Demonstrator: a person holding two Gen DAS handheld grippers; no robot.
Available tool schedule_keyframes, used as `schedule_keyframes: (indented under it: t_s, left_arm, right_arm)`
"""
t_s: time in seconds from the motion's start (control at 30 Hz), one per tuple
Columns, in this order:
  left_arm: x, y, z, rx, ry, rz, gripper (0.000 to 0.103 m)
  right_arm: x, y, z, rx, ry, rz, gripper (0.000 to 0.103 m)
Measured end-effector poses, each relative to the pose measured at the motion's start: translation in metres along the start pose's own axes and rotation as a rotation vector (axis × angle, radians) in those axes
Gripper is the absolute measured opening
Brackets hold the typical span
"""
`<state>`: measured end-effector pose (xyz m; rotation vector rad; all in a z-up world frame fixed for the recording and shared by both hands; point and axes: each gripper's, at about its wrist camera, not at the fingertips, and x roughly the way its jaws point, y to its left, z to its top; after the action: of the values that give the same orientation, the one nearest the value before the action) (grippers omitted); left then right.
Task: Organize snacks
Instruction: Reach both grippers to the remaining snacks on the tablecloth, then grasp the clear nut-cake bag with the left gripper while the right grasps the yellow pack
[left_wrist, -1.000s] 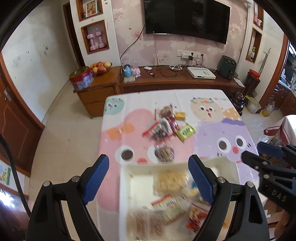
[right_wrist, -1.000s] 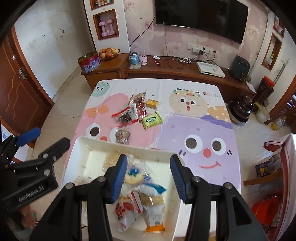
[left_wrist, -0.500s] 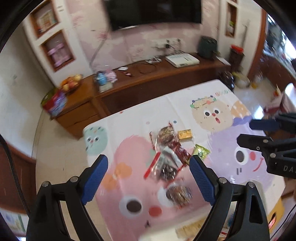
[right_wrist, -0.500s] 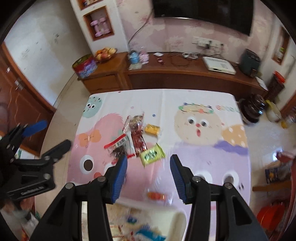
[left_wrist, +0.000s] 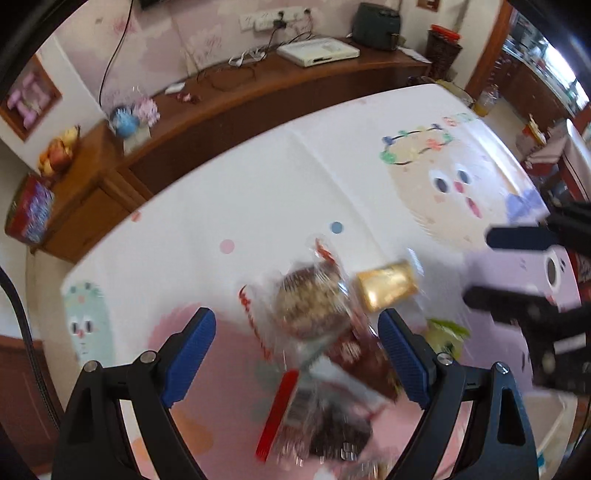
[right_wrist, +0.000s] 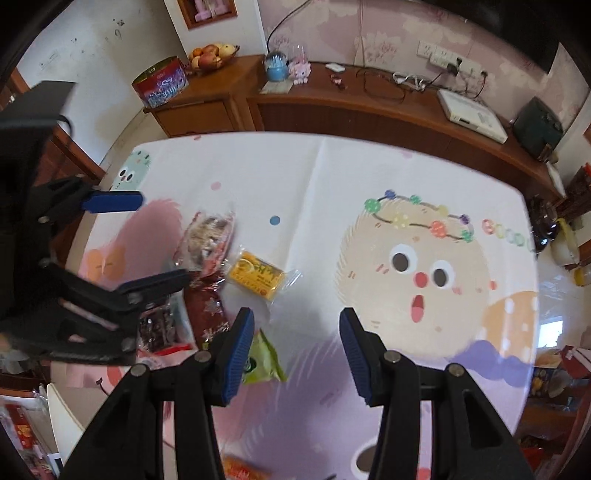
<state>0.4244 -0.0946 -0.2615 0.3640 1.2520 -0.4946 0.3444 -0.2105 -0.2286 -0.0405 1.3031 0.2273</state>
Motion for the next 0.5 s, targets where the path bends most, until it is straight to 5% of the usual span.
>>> schedule_keyframes:
  t_s: [0.23, 0.5]
  left_arm:
    - [0.04, 0.019, 0.007, -0.134, 0.047, -0.069, 0.088]
    - [0.037, 0.037, -0.004, -0.174, 0.028, -0.086, 0.061]
  right_arm:
    - [0.02, 0.007, -0.001, -0.078, 0.027, 0.007, 0.049]
    - [0.037, 0.031, 0.009, -0.173, 0.035, 0.041, 0.049]
